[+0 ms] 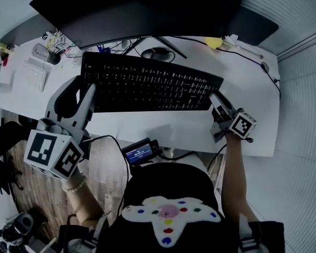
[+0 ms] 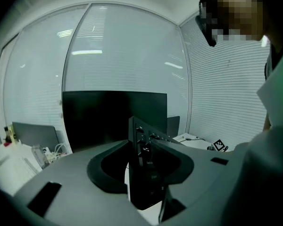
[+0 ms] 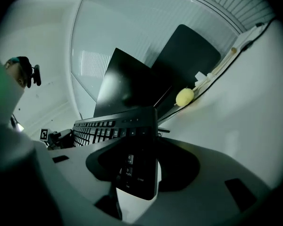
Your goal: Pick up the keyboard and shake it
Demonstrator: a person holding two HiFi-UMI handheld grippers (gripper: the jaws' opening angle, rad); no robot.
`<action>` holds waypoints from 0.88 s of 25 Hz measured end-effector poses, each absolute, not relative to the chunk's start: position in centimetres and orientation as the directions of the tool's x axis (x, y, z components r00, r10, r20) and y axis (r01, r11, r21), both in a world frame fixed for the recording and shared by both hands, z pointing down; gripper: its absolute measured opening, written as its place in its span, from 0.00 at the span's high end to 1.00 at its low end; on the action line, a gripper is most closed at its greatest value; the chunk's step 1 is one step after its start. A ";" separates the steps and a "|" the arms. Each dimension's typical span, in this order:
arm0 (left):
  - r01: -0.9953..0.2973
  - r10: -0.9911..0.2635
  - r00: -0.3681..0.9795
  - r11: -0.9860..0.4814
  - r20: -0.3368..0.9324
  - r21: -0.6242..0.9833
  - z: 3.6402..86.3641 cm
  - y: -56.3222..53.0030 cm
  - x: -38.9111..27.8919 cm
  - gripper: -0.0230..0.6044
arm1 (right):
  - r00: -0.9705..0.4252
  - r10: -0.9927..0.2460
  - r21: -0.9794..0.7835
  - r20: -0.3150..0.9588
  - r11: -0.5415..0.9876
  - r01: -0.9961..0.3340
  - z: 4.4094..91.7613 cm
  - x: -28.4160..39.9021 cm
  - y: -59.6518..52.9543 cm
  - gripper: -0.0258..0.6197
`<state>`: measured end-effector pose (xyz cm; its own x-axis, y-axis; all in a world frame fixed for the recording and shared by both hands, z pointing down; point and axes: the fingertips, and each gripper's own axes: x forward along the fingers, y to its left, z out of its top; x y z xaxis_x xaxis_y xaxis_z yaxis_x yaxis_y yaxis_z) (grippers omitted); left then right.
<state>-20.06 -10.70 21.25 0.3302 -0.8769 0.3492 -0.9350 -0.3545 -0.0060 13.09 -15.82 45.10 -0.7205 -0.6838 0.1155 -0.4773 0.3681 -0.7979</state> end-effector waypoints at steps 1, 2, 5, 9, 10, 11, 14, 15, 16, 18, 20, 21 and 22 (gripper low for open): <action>-0.933 -0.869 0.345 -0.359 0.354 0.028 22.2 -11.0 -20.2 0.71 | -0.709 -0.690 -0.788 0.141 0.355 -0.502 45.1 13.7 -15.6 0.66; -0.930 -0.862 0.357 -0.362 0.360 0.057 23.2 -11.2 -20.5 0.71 | -0.699 -0.695 -0.775 0.168 0.345 -0.529 45.1 14.2 -15.3 0.66; -0.919 -0.839 0.394 -0.369 0.374 0.140 26.3 -11.9 -21.1 0.71 | -0.668 -0.699 -0.734 0.255 0.310 -0.604 45.3 15.2 -14.6 0.66; -0.899 -0.806 0.436 -0.368 0.400 0.238 31.1 -13.0 -22.1 0.71 | -0.630 -0.683 -0.694 0.370 0.248 -0.676 46.5 15.9 -13.8 0.66; -0.895 -0.796 0.442 -0.366 0.414 0.254 32.4 -13.3 -22.2 0.71 | -0.620 -0.678 -0.682 0.395 0.235 -0.692 46.9 16.1 -13.7 0.66; -0.892 -0.785 0.447 -0.361 0.428 0.271 33.7 -13.5 -22.3 0.71 | -0.609 -0.675 -0.670 0.416 0.225 -0.707 47.4 16.3 -13.6 0.66; -0.884 -0.755 0.458 -0.334 0.469 0.327 37.3 -13.7 -22.4 0.71 | -0.582 -0.660 -0.638 0.475 0.197 -0.744 48.8 16.8 -13.2 0.66; -0.883 -0.745 0.459 -0.323 0.485 0.340 38.5 -13.7 -22.5 0.71 | -0.574 -0.653 -0.628 0.494 0.189 -0.755 49.2 16.9 -13.1 0.66; -0.883 -0.735 0.459 -0.313 0.499 0.351 39.5 -13.7 -22.5 0.71 | -0.567 -0.645 -0.618 0.512 0.182 -0.765 49.7 17.0 -13.1 0.66; -0.879 -0.717 0.463 -0.294 0.522 0.376 41.6 -13.8 -22.7 0.71 | -0.554 -0.631 -0.600 0.543 0.170 -0.782 50.5 17.1 -13.0 0.66; -0.872 -0.700 0.471 -0.280 0.536 0.401 43.4 -13.9 -22.7 0.71 | -0.542 -0.618 -0.584 0.570 0.160 -0.796 51.4 17.3 -13.0 0.66; -0.869 -0.693 0.475 -0.274 0.542 0.412 44.2 -13.9 -22.7 0.71 | -0.537 -0.611 -0.578 0.582 0.154 -0.801 51.7 17.4 -13.0 0.66; -0.866 -0.687 0.478 -0.268 0.547 0.421 44.8 -13.9 -22.7 0.71 | -0.531 -0.605 -0.571 0.593 0.149 -0.807 52.0 17.5 -13.0 0.66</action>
<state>-22.74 -13.88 44.81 0.4782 -0.6874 0.5466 -0.8664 -0.2677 0.4215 17.47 -12.96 52.04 -0.5314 -0.6047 0.5932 -0.8072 0.1489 -0.5712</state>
